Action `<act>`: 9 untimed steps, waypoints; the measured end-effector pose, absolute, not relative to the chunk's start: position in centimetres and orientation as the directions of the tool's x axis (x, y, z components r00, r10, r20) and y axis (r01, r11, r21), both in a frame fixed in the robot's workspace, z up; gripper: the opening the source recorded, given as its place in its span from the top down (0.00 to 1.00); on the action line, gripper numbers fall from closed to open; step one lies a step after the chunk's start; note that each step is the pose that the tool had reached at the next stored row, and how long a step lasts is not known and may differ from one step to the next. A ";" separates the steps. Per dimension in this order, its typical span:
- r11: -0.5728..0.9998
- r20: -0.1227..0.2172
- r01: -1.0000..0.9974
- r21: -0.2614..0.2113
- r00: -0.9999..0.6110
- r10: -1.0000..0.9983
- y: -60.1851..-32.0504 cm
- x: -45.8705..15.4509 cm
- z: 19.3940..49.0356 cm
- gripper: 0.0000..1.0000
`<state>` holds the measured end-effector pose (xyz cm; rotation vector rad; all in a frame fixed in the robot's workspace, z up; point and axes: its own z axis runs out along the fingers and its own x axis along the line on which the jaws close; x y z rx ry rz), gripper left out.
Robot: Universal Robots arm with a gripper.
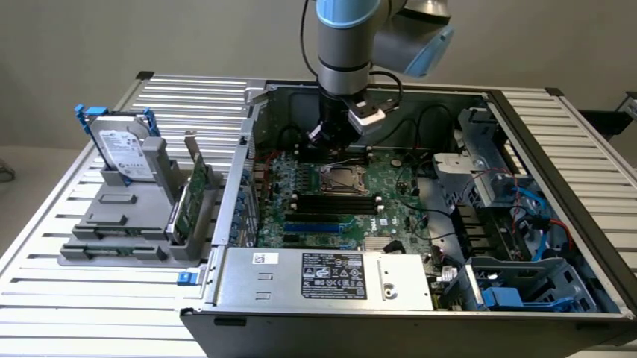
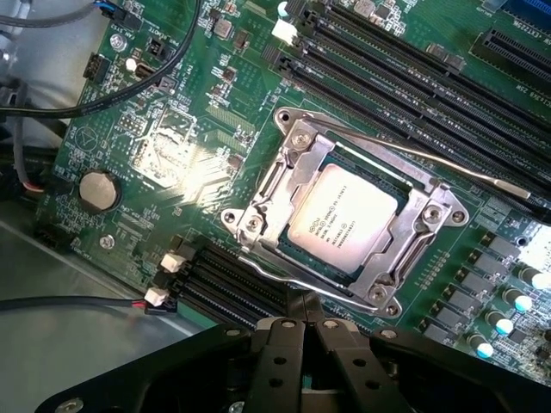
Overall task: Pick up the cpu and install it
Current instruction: 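Install the first cpu locking lever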
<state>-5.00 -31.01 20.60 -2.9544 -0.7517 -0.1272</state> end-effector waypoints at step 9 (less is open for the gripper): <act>-0.877 0.093 0.476 -0.063 0.878 0.470 -31.0 -5.0 20.6 0.89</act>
